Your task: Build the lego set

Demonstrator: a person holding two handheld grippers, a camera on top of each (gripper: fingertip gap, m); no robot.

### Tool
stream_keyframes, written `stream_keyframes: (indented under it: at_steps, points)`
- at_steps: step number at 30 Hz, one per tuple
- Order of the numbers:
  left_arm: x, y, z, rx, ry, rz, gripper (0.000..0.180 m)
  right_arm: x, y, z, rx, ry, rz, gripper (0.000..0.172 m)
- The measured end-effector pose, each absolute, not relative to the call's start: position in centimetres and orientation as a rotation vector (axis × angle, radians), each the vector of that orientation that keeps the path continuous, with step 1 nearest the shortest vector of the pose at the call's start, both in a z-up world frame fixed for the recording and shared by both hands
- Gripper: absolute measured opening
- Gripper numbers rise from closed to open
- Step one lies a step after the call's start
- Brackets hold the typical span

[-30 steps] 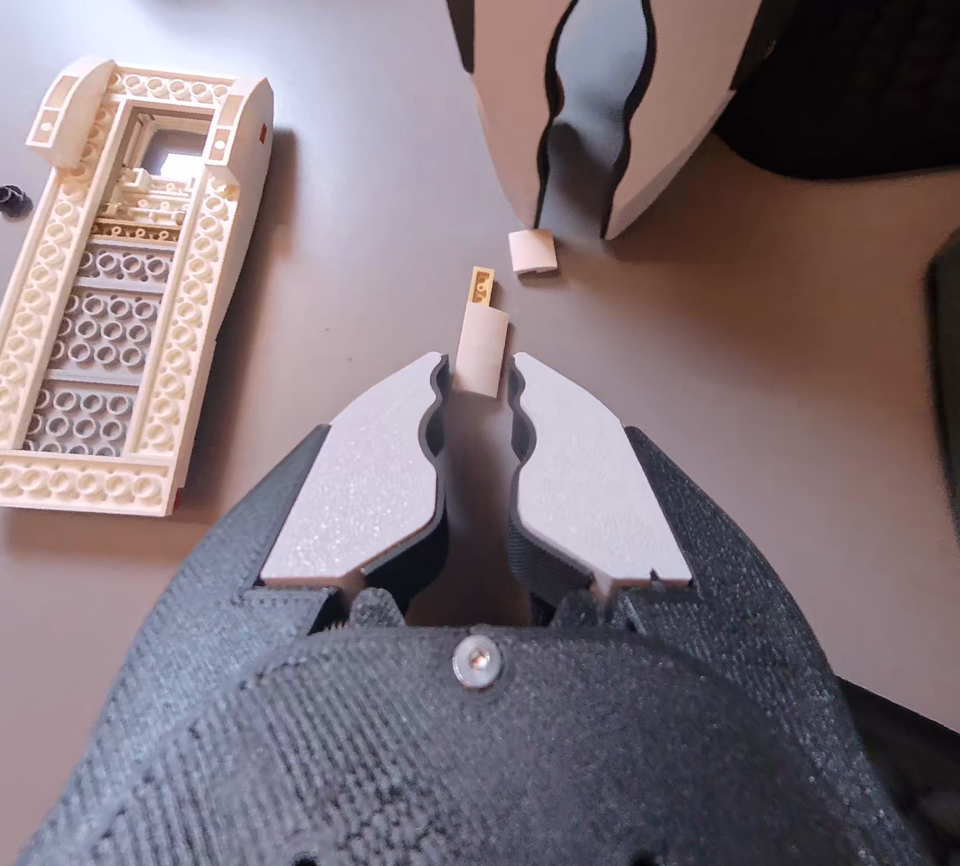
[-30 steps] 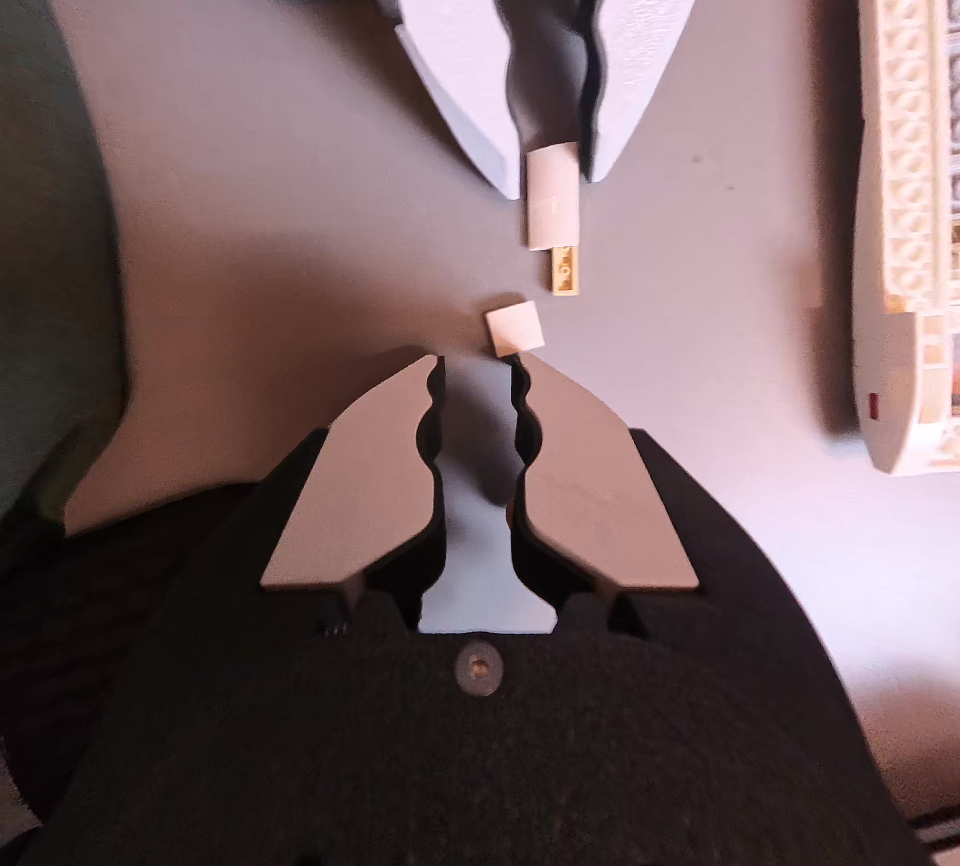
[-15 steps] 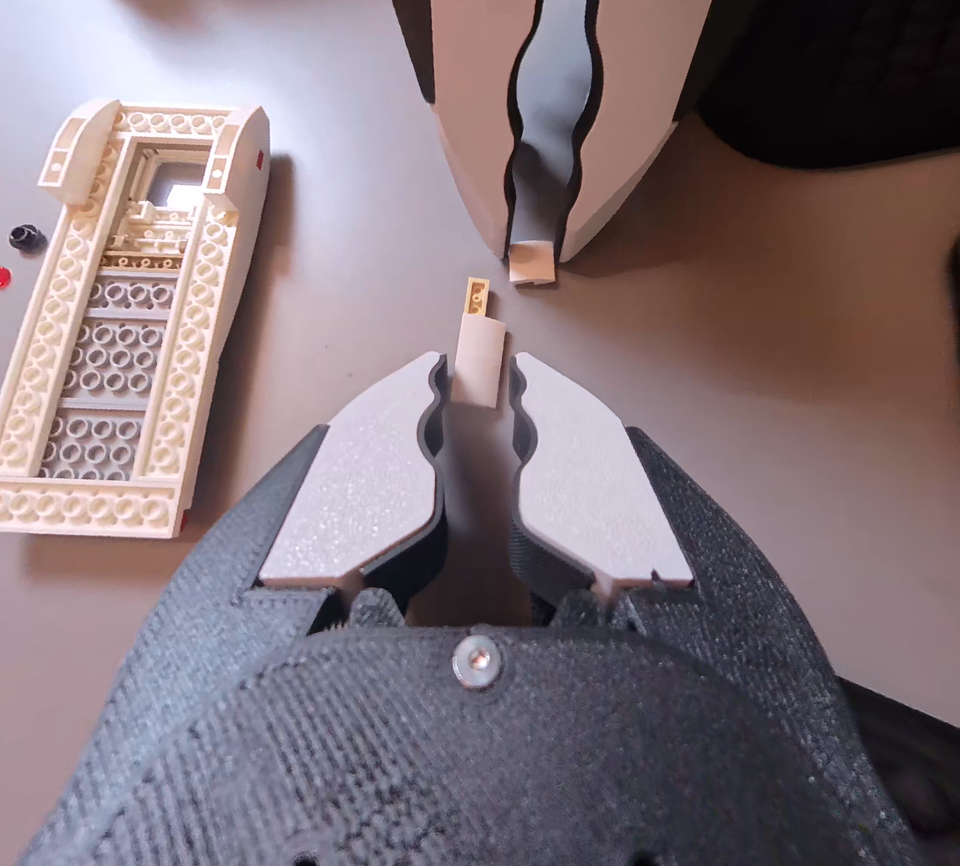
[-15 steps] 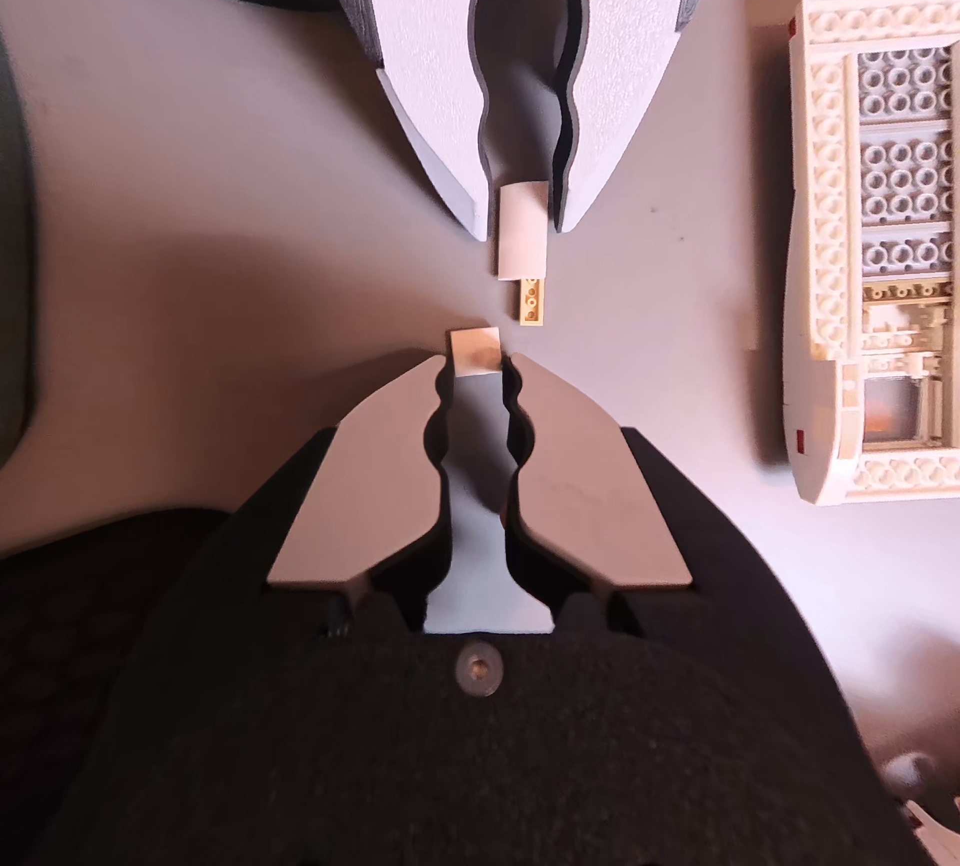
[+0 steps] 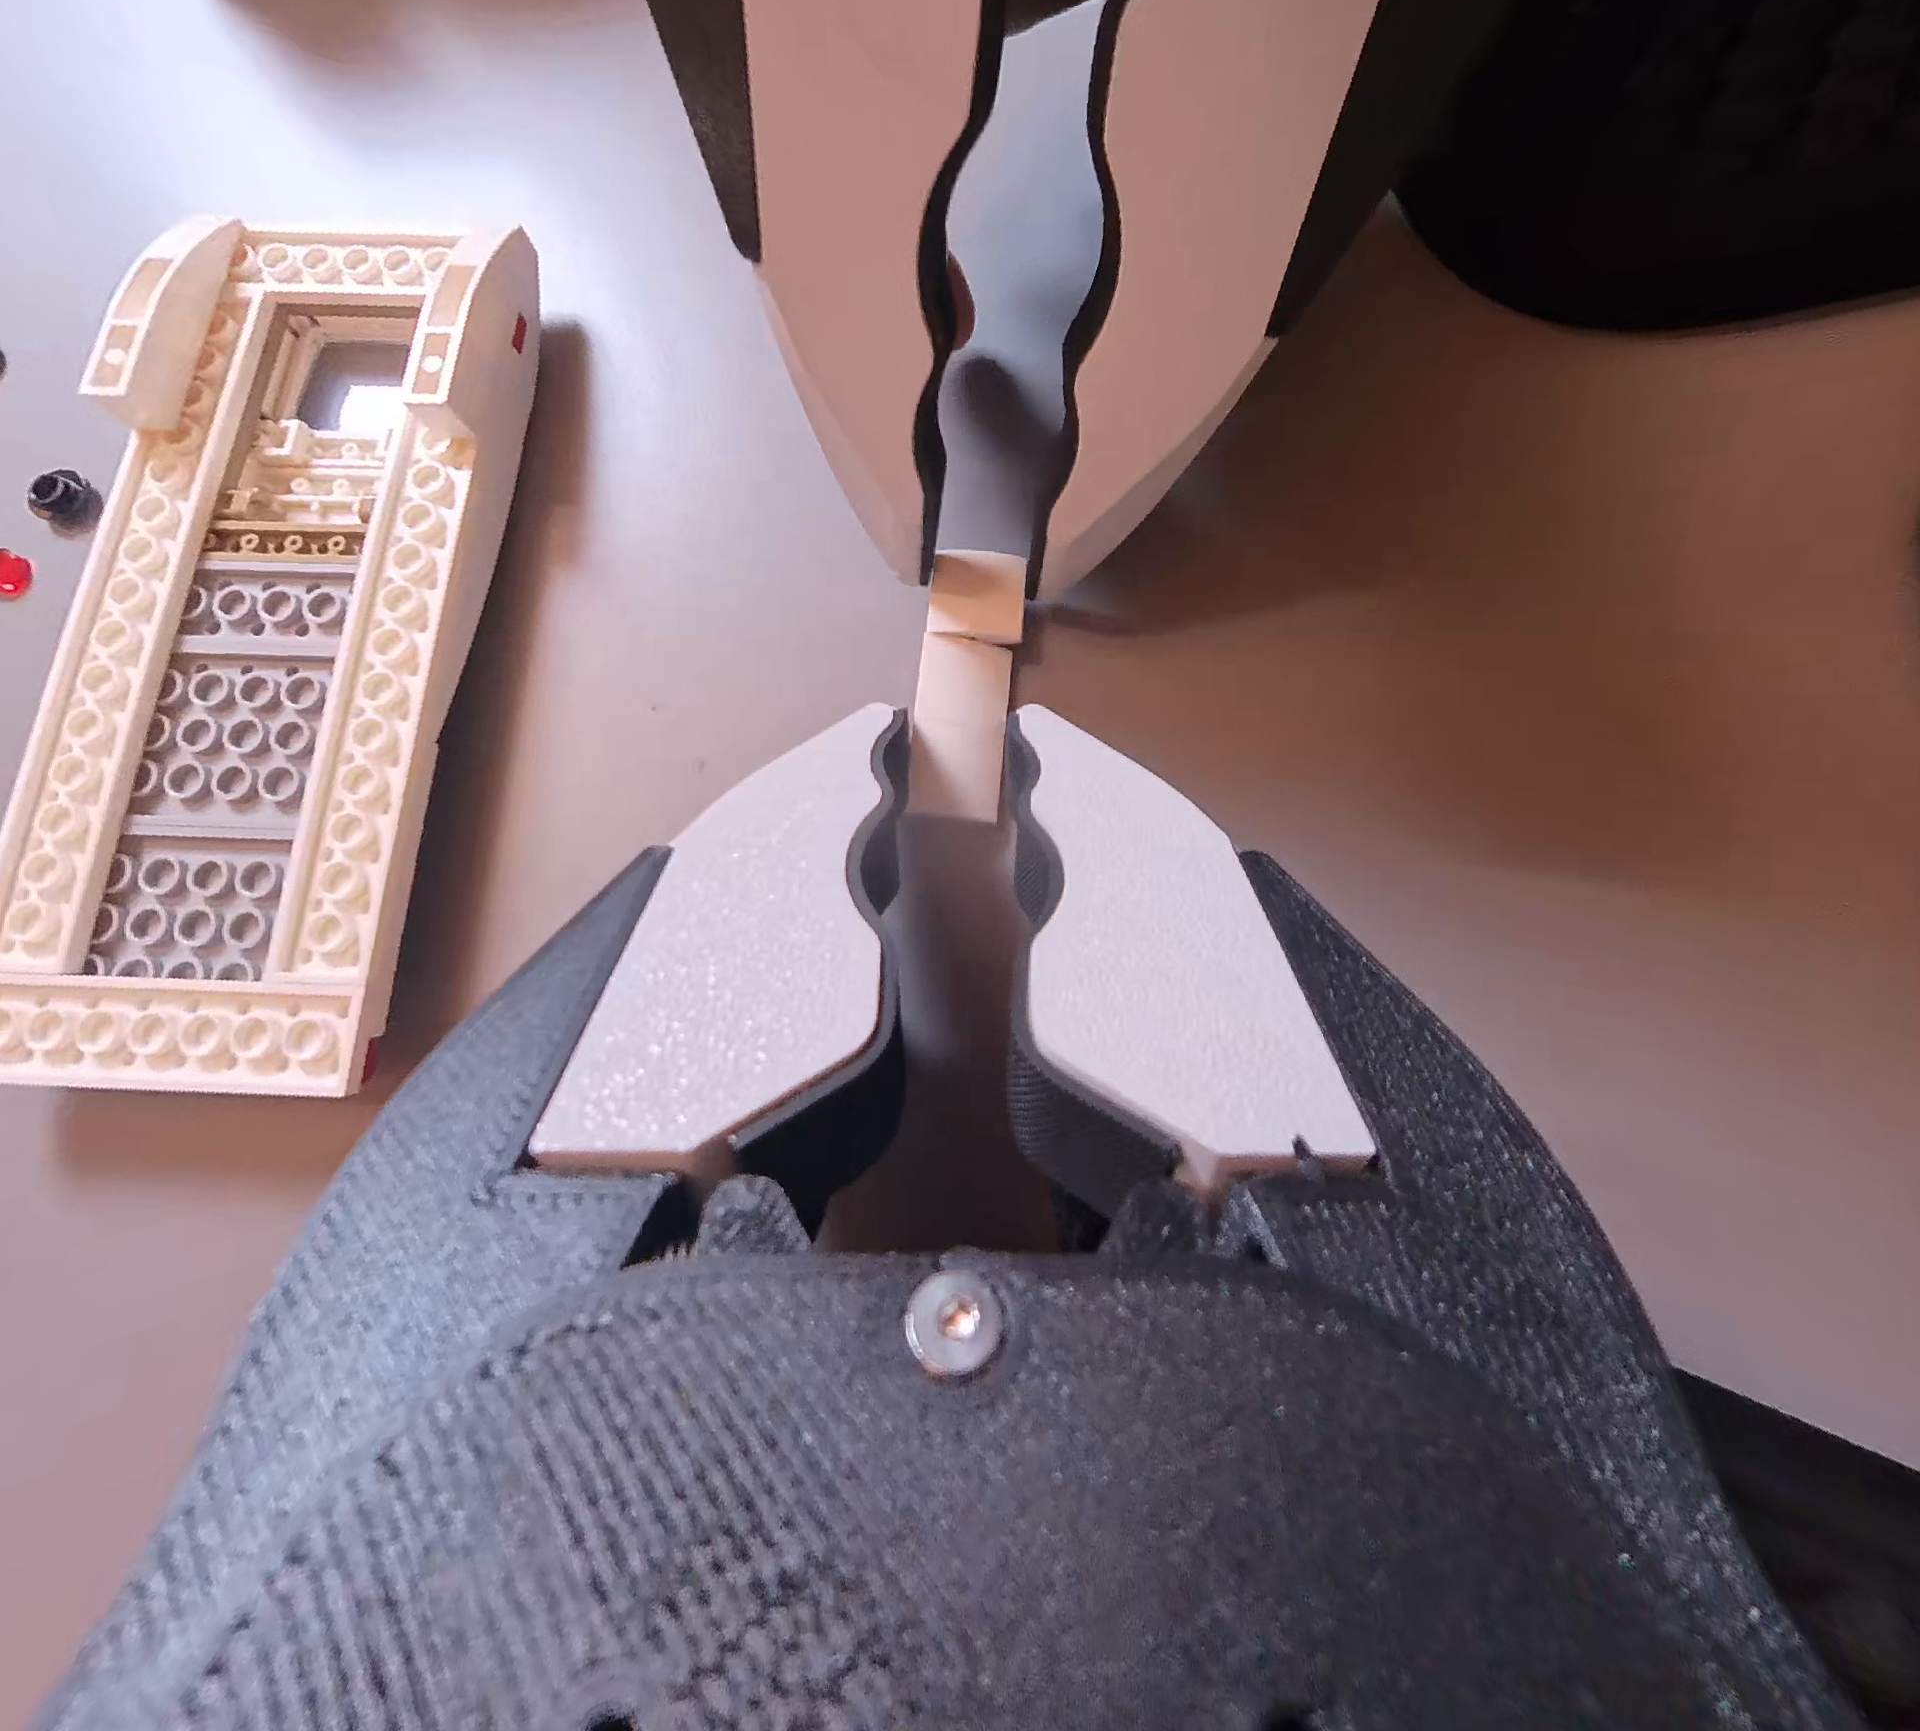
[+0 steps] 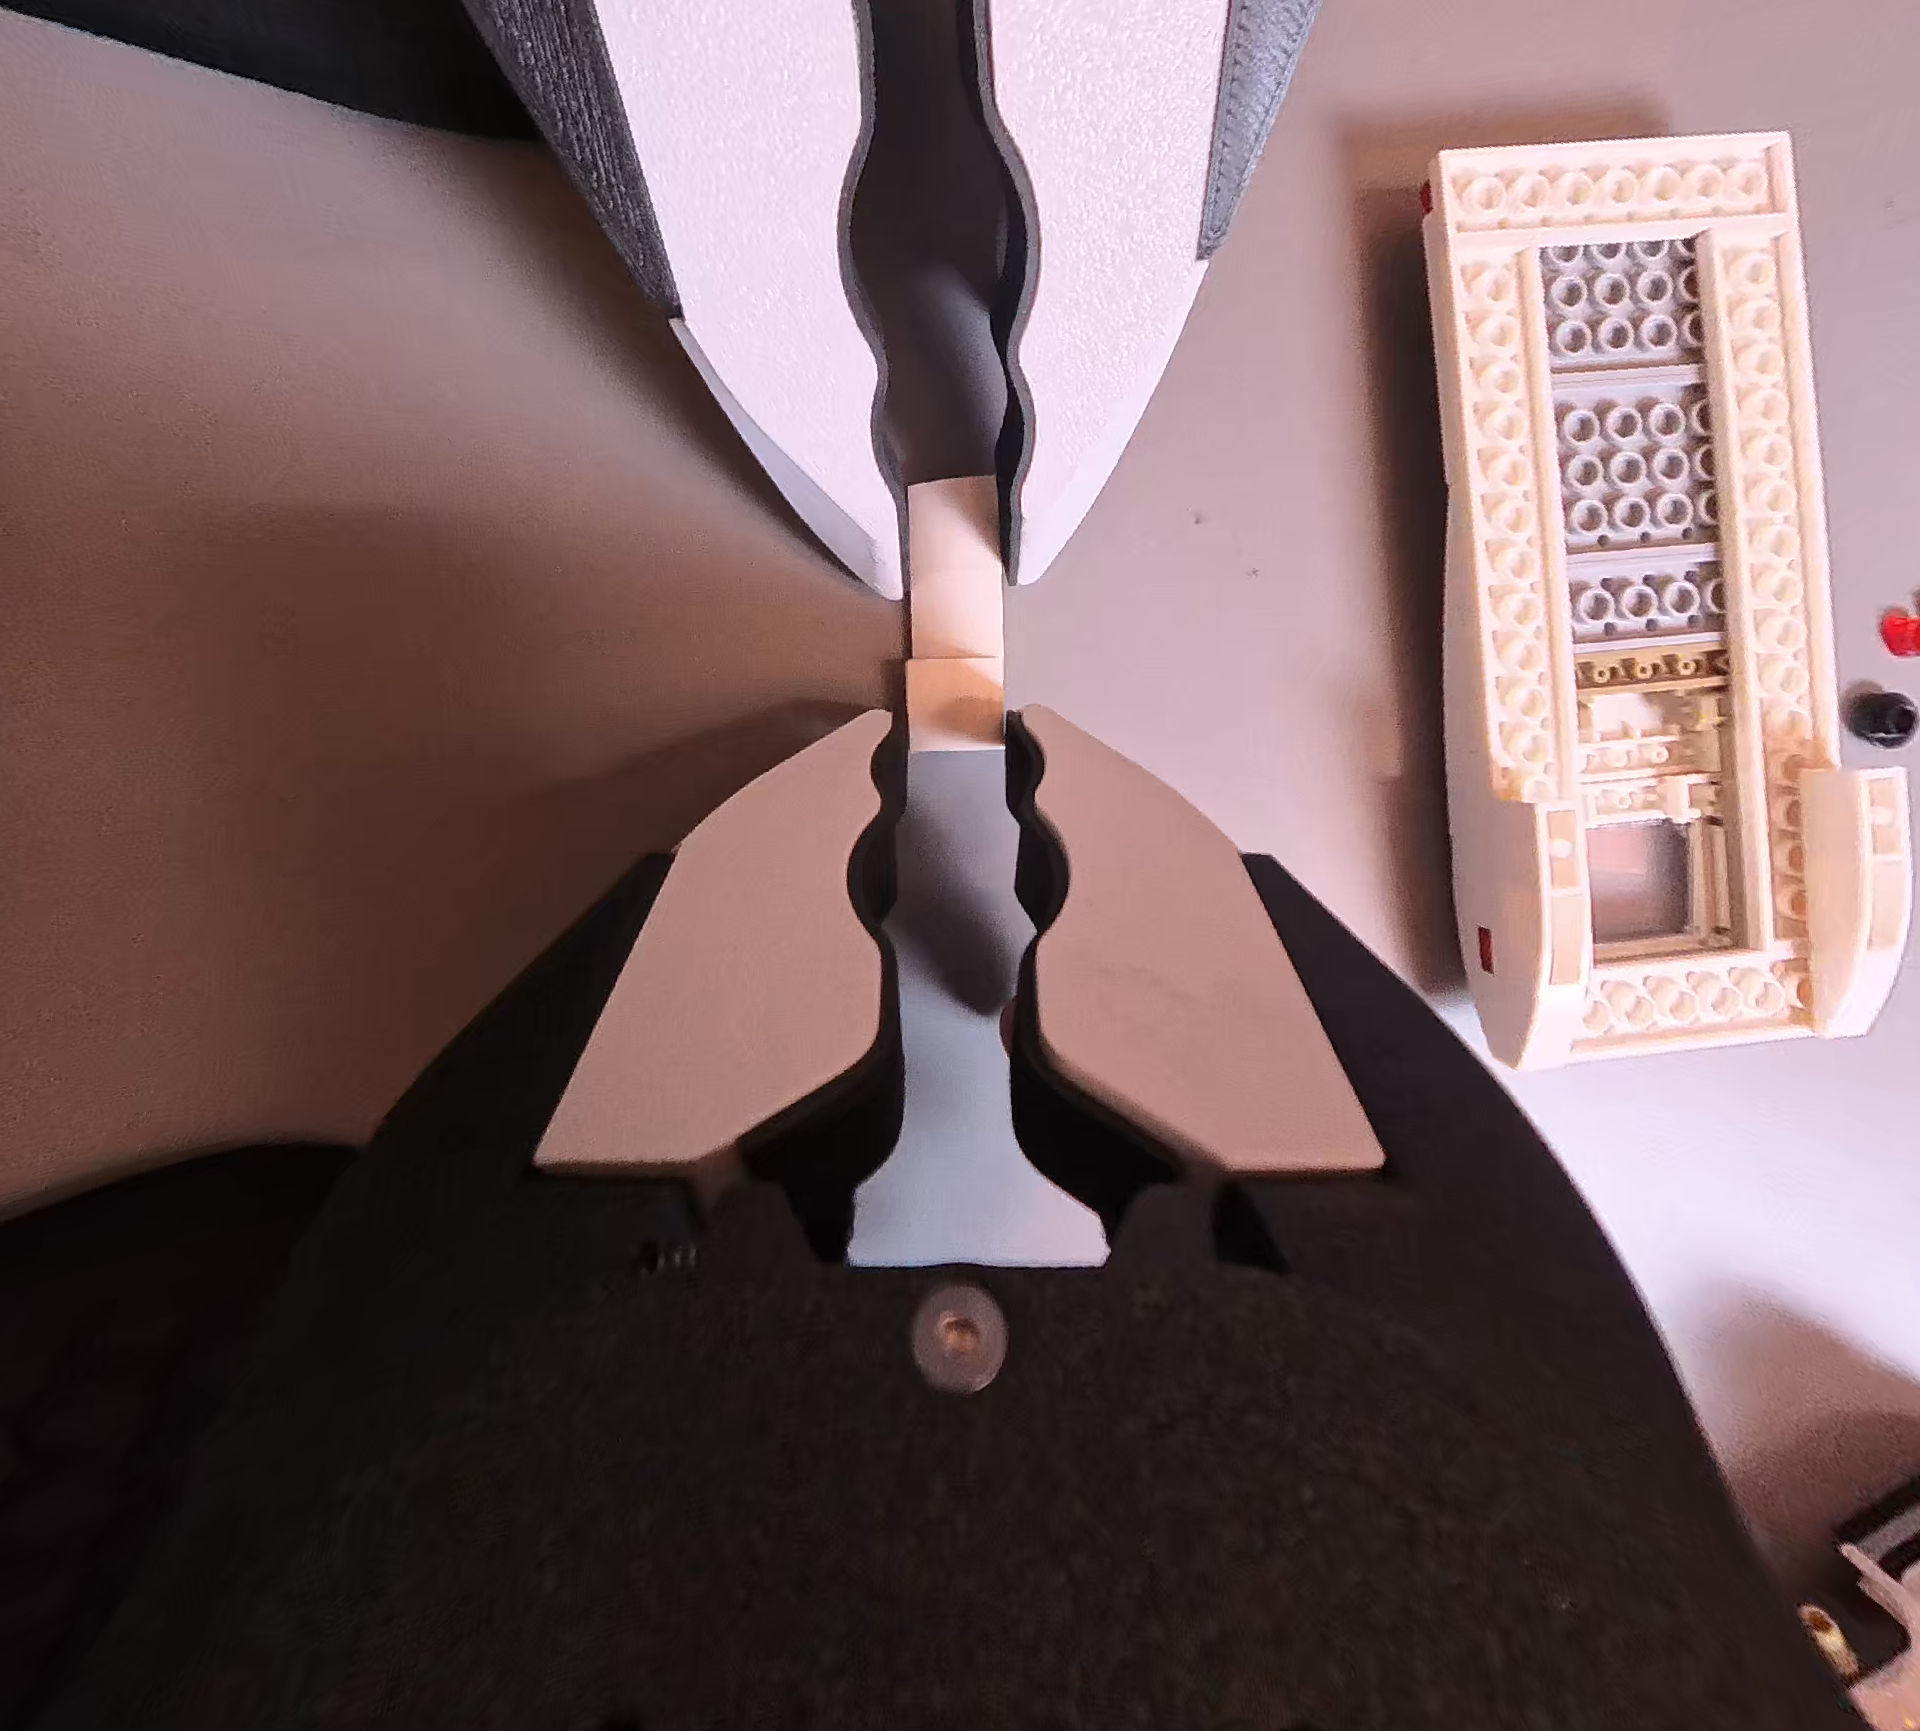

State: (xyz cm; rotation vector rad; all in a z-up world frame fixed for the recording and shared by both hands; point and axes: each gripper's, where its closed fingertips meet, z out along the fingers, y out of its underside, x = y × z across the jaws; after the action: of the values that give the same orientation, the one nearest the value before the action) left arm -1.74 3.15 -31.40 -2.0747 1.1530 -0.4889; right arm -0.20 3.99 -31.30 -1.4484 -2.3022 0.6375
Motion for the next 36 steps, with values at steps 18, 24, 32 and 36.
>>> stream_keyframes:
  at_steps: [18,24,32,36]
  points:
    - [-1.61,3.12,-31.39,-2.058,1.165,-0.483,0.020,-0.14,4.05,-30.94,-1.640,-2.245,0.899,0.020]
    - [-1.91,3.08,-31.25,-2.063,1.143,-0.500,0.023,-0.20,3.82,-31.13,-1.739,-2.339,0.978,0.020]
    - [-2.05,3.10,-31.24,-2.076,1.133,-0.524,0.017,-0.35,3.86,-31.30,-1.752,-2.400,0.967,0.016]
    - [-1.99,2.98,-31.17,-1.999,1.198,-0.434,0.017,-0.38,3.83,-31.34,-1.735,-2.402,0.961,0.014]
